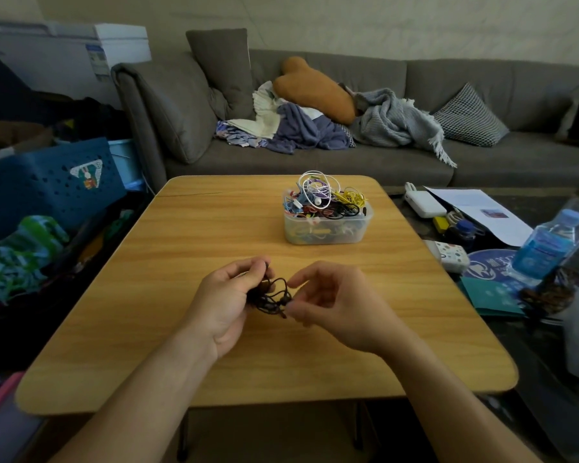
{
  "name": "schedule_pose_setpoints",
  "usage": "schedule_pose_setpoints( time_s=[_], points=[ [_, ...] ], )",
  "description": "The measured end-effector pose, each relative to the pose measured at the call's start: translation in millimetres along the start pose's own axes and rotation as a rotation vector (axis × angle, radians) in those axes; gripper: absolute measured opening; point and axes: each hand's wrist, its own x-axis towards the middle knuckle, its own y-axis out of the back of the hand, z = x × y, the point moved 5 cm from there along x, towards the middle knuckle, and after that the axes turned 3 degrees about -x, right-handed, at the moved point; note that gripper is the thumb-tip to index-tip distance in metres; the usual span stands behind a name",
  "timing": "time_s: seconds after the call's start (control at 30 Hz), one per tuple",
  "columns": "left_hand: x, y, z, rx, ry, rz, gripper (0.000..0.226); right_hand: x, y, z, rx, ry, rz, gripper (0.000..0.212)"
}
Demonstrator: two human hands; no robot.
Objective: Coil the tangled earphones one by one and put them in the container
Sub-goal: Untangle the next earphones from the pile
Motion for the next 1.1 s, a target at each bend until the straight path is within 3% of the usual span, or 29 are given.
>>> schedule_pose_setpoints(
  time_s=[0.1, 0.37, 0.7, 0.9, 0.97, 1.1],
  points=[
    [-0.1, -0.6, -1.0, -0.024, 0.044, -0.008, 0.013, 2.4, 7.6, 4.4, 0.112, 0.010, 0.076, 0.008],
    [-11.3, -11.4, -8.1, 0.200, 0.165, -0.272, 0.028, 2.5, 14.2, 3.1, 0.089, 0.044, 0.070, 0.006],
    [-15.8, -19.9, -6.1, 0.287, -0.049, -0.322, 0.032, 4.5, 21.4, 9.4, -0.032, 0.014, 0.084, 0.014],
    [-10.6, -16.3, -12.3, 0.279, -0.024, -0.245, 0.015, 1.1, 74.7, 24.1, -0.352, -0.180, 0.418, 0.008],
    [-10.1, -15.6, -12.9, 0.291, -0.019, -0.234, 0.014, -1.8, 85.6, 33.2, -0.462, -0.261, 0.378, 0.008],
    [-11.0, -15.9, -13.8, 0.289, 0.009, -0.215, 0.016, -2.5, 77.8, 44.5, -0.600, -0.381, 0.142, 0.012]
  ],
)
